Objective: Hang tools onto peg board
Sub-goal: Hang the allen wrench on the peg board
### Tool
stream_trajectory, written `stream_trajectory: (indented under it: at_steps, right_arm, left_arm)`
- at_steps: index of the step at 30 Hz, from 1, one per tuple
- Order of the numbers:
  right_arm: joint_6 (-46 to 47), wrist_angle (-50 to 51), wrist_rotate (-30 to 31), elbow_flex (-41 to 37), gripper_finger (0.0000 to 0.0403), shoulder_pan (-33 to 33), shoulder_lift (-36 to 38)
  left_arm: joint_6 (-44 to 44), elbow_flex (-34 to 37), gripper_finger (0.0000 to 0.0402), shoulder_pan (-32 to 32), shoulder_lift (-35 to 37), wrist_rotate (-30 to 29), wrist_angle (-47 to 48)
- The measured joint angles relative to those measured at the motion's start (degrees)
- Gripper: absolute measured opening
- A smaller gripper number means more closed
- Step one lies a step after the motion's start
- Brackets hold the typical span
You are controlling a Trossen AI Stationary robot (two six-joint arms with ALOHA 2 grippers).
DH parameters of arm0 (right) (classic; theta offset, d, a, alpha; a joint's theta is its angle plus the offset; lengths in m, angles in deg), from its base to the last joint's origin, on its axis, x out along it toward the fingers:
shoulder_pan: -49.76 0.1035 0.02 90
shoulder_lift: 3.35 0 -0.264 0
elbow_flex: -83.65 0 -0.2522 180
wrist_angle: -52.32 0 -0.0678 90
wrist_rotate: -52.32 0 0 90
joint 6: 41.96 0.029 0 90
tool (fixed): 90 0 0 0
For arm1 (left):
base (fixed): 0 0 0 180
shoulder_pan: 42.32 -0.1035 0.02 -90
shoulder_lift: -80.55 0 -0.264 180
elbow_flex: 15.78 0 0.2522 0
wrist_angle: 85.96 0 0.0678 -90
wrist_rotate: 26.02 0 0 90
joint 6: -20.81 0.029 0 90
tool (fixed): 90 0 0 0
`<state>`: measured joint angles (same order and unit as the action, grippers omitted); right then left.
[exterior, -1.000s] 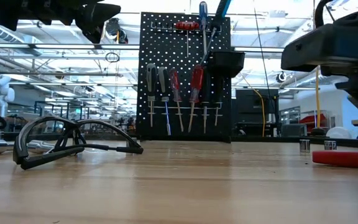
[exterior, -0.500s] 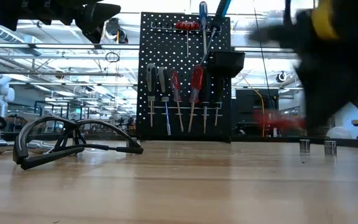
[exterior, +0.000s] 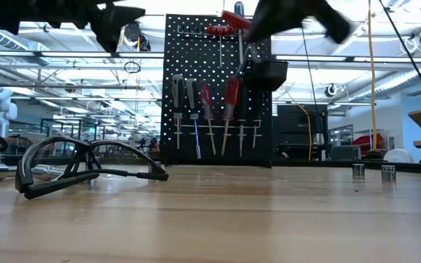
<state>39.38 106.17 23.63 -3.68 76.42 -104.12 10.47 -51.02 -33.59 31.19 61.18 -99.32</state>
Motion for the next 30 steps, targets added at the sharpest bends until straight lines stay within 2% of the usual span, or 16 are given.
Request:
stream_trajectory:
  at_steps: [3, 7, 11, 15, 19, 26, 30]
  right_arm:
    - [-14.57, -9.54, 5.50, 0.00, 0.0000, -3.46, -0.11]
    - [-33.77, -24.07, 11.11, 0.00, 0.0000, -7.86, -0.11]
    - [-51.47, -38.24, 12.27, 0.00, 0.0000, -12.01, -0.11]
    - [-63.70, -48.46, 12.18, 0.00, 0.0000, -15.94, -0.11]
    - [-71.21, -55.55, 10.98, 0.00, 0.0000, -19.95, -0.11]
    - [-77.27, -64.85, 2.71, 0.02, 0.0000, -25.77, -0.09]
    - [-81.46, -69.30, 1.63, 0.02, 0.0000, -28.08, -0.09]
  left_arm:
    - [-2.57, 0.00, 0.0154, -0.02, 0.00, -5.08, 0.51]
    - [-2.62, 0.02, 0.0154, -0.02, -0.01, -5.54, 0.66]
    - [-2.46, 0.02, 0.0154, -0.02, 0.00, -5.29, 0.85]
    - [-2.42, 0.02, 0.0154, 0.02, 0.00, -5.11, 1.51]
    - [-1.21, 0.04, 0.0154, 0.00, 0.00, -5.09, 2.84]
    - [0.64, 0.04, 0.0154, -0.02, -0.02, -4.95, 3.96]
    - [1.14, 0.04, 0.0154, -0.02, 0.00, -4.95, 4.11]
